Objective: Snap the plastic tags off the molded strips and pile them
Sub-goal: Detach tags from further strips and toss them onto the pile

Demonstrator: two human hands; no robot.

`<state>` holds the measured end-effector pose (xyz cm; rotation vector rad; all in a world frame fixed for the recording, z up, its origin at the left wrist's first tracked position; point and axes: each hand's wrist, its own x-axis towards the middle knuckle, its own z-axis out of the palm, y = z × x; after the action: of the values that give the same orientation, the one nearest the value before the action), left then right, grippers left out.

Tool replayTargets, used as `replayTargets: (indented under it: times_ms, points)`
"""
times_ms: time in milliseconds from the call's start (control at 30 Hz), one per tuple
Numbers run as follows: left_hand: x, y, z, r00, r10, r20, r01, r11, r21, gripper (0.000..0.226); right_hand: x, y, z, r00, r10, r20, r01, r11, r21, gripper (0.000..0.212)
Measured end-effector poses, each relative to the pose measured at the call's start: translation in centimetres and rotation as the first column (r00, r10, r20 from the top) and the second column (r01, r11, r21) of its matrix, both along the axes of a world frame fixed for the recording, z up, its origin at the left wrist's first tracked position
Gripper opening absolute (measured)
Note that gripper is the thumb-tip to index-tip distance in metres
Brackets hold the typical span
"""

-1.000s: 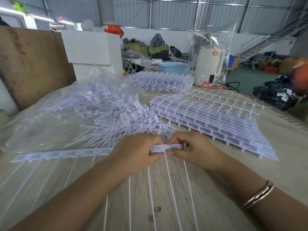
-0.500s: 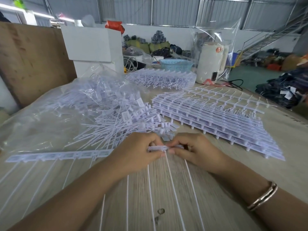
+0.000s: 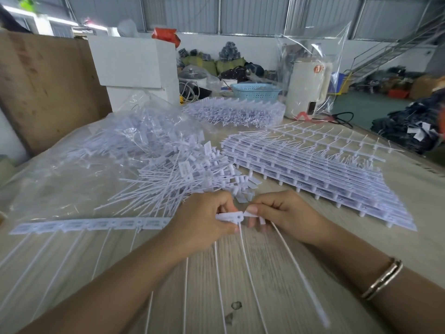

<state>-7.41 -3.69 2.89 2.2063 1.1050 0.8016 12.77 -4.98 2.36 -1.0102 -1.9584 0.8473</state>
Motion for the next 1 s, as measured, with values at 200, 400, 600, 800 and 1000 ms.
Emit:
replayTargets:
  times_ms: [200, 400, 600, 800, 1000]
  points:
    - [0.2, -0.2, 0.5, 0.999, -0.037, 0.032, 0.036, 0.999, 0.032, 0.028, 0.7, 0.3, 0.2, 0.999, 0.023, -0.038, -0.026, 0.995, -0.097, 0.023]
    - [-0.5, -0.6, 0.5, 0.993, -0.110, 0.051, 0.109, 0.994, 0.014, 0.022, 3.4, 0.5, 0.7, 0.976, -0.086, -0.198, 0.049, 0.981, -0.187, 0.017]
    - [-0.2, -0.5, 0.4, 0.989, -0.026, -0.146, 0.051, 0.984, 0.171, 0.028, 1.6, 0.4, 0.6, 0.953, -0.020, 0.302, 0.015, 1.000, 0.017, 0.018]
    - [0.0, -0.9, 0.4, 0.979, 0.026, -0.203, 0.016, 0.979, 0.202, 0.047, 0.7, -0.9, 1.6, 0.932, -0.091, 0.351, -0.031, 0.945, 0.327, 0.030]
    - [-0.9, -0.7, 1.1, 0.969, -0.082, -0.235, 0.089, 0.996, 0.019, 0.028, -0.7, -0.6, 0.9, 0.862, -0.237, 0.449, -0.135, 0.745, 0.653, 0.029]
